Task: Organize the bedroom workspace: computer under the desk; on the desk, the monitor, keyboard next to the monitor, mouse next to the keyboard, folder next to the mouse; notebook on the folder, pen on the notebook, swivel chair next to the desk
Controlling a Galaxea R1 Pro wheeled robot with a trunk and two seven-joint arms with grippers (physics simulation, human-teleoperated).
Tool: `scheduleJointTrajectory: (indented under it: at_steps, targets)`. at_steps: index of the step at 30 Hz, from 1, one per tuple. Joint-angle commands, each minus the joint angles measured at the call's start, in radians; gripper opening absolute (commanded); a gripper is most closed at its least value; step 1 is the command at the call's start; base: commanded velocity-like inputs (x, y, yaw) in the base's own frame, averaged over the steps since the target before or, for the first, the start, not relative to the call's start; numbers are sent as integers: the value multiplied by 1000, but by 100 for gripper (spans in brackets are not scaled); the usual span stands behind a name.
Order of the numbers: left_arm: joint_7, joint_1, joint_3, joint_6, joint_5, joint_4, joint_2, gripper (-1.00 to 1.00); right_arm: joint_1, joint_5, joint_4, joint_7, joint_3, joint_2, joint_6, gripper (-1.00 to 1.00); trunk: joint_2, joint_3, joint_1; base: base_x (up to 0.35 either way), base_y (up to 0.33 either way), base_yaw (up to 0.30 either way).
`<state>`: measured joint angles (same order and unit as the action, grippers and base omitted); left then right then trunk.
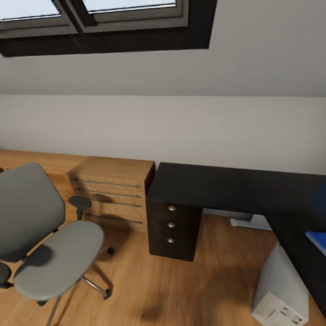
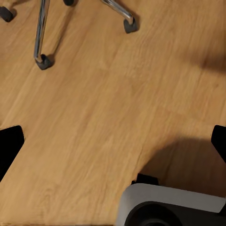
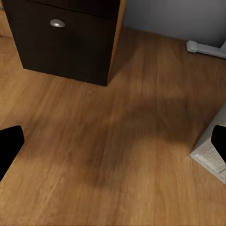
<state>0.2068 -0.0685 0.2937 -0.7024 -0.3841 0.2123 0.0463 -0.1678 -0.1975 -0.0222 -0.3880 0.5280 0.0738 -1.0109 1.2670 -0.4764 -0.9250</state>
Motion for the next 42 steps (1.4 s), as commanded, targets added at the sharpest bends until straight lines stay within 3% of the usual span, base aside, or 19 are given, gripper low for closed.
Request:
scheduleJointTrajectory:
  at_steps: [1, 14, 32, 42]
  targets:
    - [8, -1, 8, -3, -6, 2, 0, 100, 11, -8, -2, -2, 9, 1, -30, 100, 1, -1, 0, 0, 0, 285]
    - [9, -1, 7, -22, -4, 2, -3, 100, 17, -9, -2, -13, 9, 3, -36, 100, 1, -1, 0, -25, 0, 285]
    - [13, -1, 8, -52, -6, 1, -3, 100, 18, -10, -2, -18, 9, 4, -36, 100, 1, -1, 0, -301, 0, 285]
    - [14, -1, 7, -51, -7, -1, -2, 100, 18, -2, -2, -75, 9, 13, -36, 100, 1, -1, 0, -85, 0, 278]
